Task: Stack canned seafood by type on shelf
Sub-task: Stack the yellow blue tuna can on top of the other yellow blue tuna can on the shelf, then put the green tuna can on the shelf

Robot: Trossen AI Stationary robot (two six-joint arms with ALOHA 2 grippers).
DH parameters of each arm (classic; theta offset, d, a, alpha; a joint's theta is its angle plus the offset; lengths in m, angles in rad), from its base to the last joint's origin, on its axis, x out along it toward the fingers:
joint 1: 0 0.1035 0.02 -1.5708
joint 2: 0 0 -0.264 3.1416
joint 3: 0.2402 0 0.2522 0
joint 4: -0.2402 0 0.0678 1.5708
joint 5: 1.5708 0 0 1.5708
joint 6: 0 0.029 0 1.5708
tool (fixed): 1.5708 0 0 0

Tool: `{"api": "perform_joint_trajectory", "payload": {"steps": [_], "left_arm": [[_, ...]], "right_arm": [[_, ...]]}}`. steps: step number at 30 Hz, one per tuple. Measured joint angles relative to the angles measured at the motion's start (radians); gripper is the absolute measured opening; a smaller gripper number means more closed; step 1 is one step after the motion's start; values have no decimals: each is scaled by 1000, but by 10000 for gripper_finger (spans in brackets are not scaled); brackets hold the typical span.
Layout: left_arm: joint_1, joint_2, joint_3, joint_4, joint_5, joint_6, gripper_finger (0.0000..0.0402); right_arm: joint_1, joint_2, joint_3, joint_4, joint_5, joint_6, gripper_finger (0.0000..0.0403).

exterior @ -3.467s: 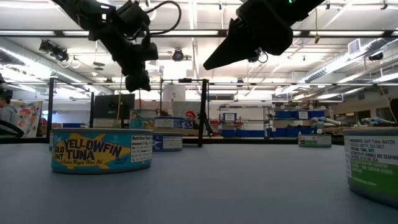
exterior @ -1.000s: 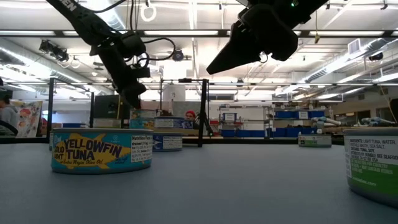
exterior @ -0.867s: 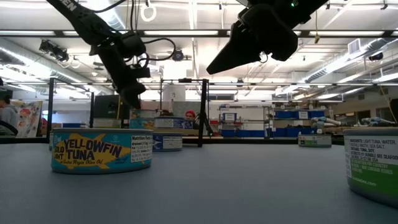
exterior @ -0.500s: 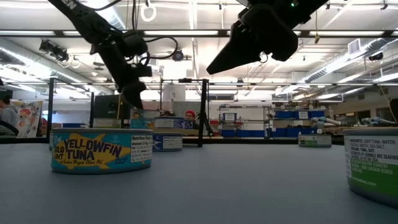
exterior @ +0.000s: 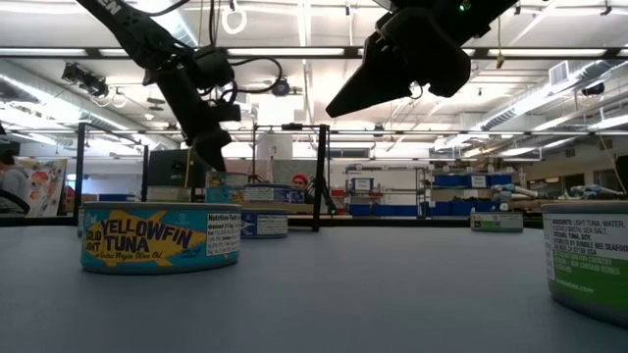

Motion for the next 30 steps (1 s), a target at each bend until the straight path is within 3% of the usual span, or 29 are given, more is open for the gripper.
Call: {"api": "perform_joint_trajectory", "payload": {"steps": [12,17,26,30], "left_arm": [[-3,-93,-4,52,-4,-17,0],[-27,-194,-98,175,-6,-51,0],[-168,-398,-305,370,-60,-82,0],[-229,-480,-381,445,-97,-85,0]], "right_arm": [[-11,0,0,0,-1,-12,6],[-61,0,0,26,-4,-58,6],[-157,0,0,73,-213,137,15],[-170,0,0,135,-276,140,13]]}}
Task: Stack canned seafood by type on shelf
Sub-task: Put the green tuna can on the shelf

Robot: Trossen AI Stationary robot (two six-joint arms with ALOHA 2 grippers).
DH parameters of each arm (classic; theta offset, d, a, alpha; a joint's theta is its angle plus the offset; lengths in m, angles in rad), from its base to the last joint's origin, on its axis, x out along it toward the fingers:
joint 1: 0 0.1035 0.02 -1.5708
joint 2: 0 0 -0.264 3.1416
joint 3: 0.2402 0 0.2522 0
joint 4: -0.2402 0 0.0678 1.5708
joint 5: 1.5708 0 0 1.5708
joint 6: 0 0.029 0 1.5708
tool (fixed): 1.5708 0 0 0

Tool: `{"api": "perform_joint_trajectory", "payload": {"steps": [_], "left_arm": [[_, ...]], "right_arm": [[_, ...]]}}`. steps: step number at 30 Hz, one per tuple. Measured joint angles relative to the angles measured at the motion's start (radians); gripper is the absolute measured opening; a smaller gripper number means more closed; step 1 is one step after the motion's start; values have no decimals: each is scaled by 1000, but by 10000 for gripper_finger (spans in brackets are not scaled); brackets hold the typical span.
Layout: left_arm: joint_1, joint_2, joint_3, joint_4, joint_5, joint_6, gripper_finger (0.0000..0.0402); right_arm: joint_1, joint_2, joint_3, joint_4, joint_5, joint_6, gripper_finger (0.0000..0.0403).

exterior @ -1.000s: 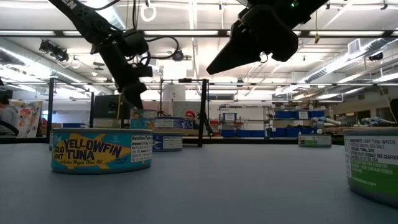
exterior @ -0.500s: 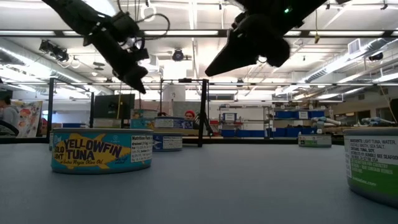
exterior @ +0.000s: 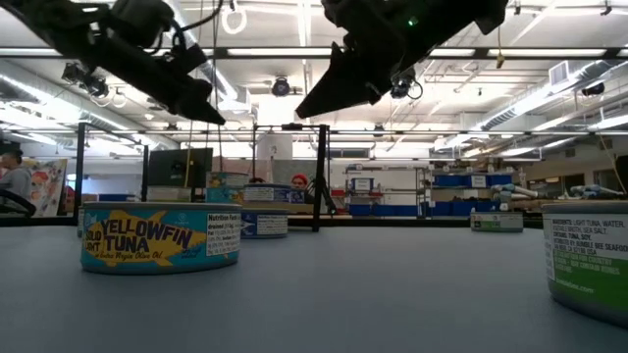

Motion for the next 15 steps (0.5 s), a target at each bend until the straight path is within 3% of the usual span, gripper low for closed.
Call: {"api": "perform_joint_trajectory", "payload": {"steps": [9,15], "left_arm": [[-124,-60,-113,38,-14,-41,0],[-219,-60,-119,11,72,-63,3]], "right_arm": [[20,0,0,15,-3,-28,3],[38,0,14,-59,-2,-20,2]]}}
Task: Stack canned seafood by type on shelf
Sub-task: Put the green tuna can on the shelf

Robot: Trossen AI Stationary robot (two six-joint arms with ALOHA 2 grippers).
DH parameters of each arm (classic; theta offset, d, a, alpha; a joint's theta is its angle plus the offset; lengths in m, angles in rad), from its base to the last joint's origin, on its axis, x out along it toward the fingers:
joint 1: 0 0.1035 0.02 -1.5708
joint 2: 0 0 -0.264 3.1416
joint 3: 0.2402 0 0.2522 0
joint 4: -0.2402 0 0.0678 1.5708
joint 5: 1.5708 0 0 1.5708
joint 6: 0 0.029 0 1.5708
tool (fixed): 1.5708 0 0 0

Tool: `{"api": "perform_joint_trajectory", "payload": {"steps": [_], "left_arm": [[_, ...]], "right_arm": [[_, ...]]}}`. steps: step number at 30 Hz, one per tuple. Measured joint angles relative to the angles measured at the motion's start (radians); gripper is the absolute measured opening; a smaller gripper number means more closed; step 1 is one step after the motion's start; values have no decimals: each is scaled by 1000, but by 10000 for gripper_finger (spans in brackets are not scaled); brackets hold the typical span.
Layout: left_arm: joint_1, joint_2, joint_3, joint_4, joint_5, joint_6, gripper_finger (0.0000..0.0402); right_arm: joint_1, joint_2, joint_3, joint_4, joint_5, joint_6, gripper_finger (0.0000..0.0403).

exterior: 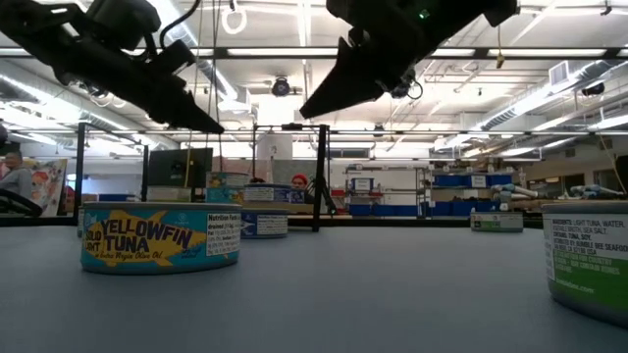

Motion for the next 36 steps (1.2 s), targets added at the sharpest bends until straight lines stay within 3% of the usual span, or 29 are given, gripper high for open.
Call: {"api": "perform_joint_trajectory", "payload": {"steps": [8,11,15,18,23,31,36], "left_arm": [[-130,0,-21,37,8,-14,4],[-164,0,-76,125,35,-35,4],[-194,0,-155,262,37,-58,4],[-213,0,-195,341,37,-63,4],[-235,0,-215,374,37,-62,4],[-251,0,-215,371,37,-57,4],[-256,0,-215,370,37,-58,4]], "right_arm": [[34,0,63,-306,0,99,4],[50,0,93,-495,8,153,4],[67,0,102,-752,118,276,4],[39,0,96,-991,142,412,5],[-105,-4,60,-1208,175,507,16],[-429,-5,32,-1217,176,370,55],[-568,-5,32,-1181,186,273,82]]}}
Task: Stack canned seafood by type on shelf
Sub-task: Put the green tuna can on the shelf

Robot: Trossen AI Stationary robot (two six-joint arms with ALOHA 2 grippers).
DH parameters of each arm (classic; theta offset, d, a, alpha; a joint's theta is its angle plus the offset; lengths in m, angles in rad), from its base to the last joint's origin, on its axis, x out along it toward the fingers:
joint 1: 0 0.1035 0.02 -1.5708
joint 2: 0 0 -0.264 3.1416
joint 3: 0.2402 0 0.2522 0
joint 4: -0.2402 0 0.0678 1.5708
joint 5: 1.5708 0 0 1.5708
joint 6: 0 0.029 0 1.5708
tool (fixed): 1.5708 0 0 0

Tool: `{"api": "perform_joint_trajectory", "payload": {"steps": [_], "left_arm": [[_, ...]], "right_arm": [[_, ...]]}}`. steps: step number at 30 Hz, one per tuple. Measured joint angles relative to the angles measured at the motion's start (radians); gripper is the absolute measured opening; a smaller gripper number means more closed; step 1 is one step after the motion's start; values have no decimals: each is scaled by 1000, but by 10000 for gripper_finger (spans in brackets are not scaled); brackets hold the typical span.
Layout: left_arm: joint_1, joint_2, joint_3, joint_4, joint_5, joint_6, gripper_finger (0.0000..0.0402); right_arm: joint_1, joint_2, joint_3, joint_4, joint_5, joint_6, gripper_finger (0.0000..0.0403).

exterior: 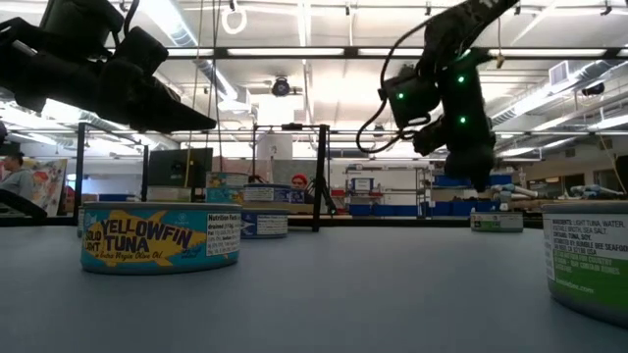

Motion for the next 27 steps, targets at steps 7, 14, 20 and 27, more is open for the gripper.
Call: {"api": "perform_joint_trajectory", "payload": {"steps": [7,14,20,27], "left_arm": [[0,0,0,0,0,0,5],[-1,0,0,0,0,-7,5],[-11,0,0,0,-1,-4,5],[-12,0,0,1,5,-7,5]], "right_arm": [[-118,0,0,81,0,-67,130],[-205,-2,-50,146,-12,-82,159],[-235,-11,-167,284,-29,-120,149],[-206,-5,-186,286,5,-127,80]]}}
